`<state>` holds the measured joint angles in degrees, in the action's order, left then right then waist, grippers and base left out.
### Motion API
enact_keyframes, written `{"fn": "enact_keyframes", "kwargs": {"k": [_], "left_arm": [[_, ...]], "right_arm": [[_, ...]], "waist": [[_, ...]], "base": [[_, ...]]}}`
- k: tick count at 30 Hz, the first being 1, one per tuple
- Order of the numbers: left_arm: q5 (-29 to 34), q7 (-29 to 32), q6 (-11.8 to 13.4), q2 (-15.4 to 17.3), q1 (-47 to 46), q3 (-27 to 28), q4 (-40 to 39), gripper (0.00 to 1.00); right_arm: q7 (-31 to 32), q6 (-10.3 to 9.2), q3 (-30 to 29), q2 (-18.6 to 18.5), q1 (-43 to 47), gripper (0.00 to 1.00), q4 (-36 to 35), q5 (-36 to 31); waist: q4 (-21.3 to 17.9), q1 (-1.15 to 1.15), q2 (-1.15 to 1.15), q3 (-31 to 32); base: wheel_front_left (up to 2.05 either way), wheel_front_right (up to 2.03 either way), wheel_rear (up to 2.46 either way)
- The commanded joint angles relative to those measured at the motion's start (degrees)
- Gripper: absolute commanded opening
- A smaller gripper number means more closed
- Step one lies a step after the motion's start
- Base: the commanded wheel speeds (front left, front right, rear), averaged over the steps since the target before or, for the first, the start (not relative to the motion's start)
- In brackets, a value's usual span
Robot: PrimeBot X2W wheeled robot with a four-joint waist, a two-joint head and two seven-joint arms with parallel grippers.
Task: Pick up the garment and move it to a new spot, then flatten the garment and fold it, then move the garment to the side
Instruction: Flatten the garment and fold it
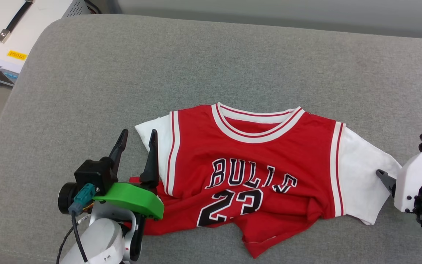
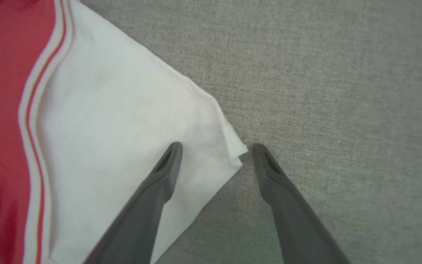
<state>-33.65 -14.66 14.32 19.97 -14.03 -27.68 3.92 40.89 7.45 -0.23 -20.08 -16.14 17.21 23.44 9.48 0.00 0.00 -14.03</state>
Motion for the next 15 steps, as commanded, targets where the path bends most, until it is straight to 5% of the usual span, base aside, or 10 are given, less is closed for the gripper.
{"fn": "enact_keyframes", "kwargs": {"k": [1, 2, 3, 4, 5, 15], "left_arm": [[0.8, -0.3, -0.4, -0.4, -0.3, 0.5, 0.3, 1.0], [0.9, -0.3, -0.6, -0.6, -0.2, 0.6, 0.5, 1.0], [1.0, -0.3, -0.8, -0.9, -0.1, 0.8, 0.7, 1.0], [1.0, -0.3, -1.0, -1.1, 0.1, 1.0, 0.8, 1.0], [1.1, -0.3, -1.1, -1.3, 0.3, 1.3, 1.0, 1.0], [-0.6, 0.0, -3.1, -2.0, 2.4, 3.5, 3.6, 1.0]], "right_arm": [[1.7, 0.03, 1.8, 0.7, 0.5, 1.0, 2.2, 0.6], [2.4, 0.03, 2.3, 0.7, 0.7, 1.0, 3.0, 0.9], [3.2, 0.03, 3.0, 0.8, 0.9, 0.4, 3.9, 1.5], [3.7, 0.03, 3.4, 0.9, 1.0, 0.06, 4.5, 2.1], [4.3, 0.03, 4.0, 0.9, 1.2, 0.0, 5.0, 2.6], [-1.6, 0.03, 2.0, -1.3, 0.4, 0.0, 3.2, 2.3]], "waist": [[0.3, 0.0, 0.0, -0.4], [0.4, 0.0, 0.0, -0.5], [0.4, 0.0, 0.0, -0.5], [0.5, 0.0, 0.0, -0.5], [0.4, 0.0, 0.0, -0.3], [-1.1, 0.0, 0.0, 3.1]], "base": [[0.0, 0.0, 0.0], [0.0, 0.0, 0.0], [0.0, 0.0, 0.0], [0.0, 0.0, 0.0], [0.0, 0.0, 0.0], [0.0, 0.0, 0.0]]}}
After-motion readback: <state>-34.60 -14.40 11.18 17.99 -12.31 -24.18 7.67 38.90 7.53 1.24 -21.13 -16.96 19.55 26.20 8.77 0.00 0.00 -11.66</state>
